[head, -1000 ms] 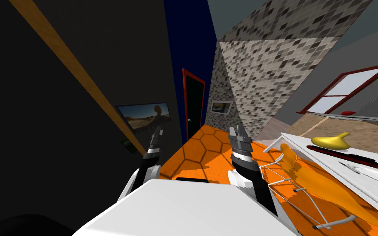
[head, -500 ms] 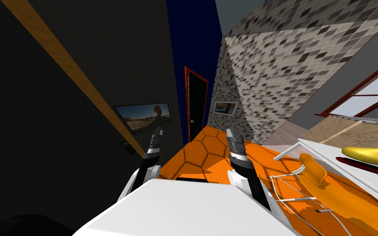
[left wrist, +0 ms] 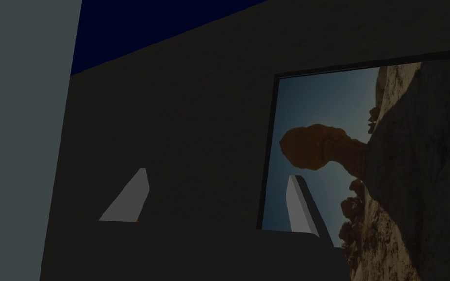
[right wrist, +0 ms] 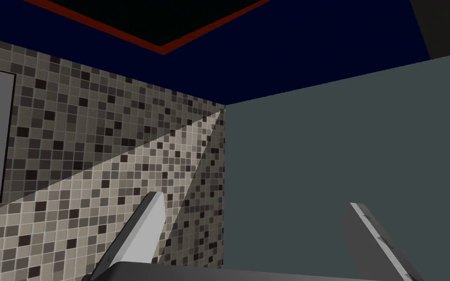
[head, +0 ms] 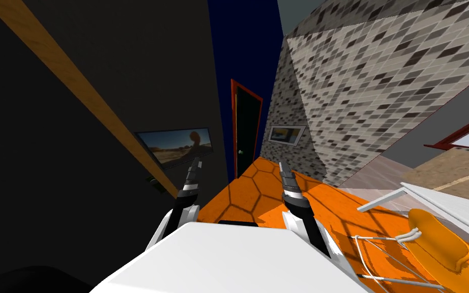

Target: Pull the door open

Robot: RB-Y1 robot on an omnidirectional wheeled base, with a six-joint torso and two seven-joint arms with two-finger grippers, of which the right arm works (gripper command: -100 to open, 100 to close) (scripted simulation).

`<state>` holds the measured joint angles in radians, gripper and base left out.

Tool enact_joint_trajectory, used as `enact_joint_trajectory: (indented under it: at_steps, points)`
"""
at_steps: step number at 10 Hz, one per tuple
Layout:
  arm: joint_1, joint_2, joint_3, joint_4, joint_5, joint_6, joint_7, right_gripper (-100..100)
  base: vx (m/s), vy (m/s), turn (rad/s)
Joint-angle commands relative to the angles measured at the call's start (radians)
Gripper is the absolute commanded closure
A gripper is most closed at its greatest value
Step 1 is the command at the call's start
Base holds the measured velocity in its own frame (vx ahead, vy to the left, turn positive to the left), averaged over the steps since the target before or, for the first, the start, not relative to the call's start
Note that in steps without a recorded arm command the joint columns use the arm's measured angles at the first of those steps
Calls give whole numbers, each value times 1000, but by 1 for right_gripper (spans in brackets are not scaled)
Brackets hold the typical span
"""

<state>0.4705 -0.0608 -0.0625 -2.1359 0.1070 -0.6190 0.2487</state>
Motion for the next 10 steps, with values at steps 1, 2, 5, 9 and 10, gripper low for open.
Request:
enact_joint_trajectory:
  at_steps: [1,2,5,9,10]
  points:
    - [-13,-7,-10,45,28,-13,29,-100,121,-36,94]
    - [-18,-9,-14,63,40,-18,40,-100,127,-41,137]
    - [-39,-19,-30,135,85,-38,85,-100,110,-26,102]
    - [-61,-25,-49,213,136,-59,134,-100,97,-48,98]
    - [-67,-27,-53,233,149,-65,147,-100,97,-32,81]
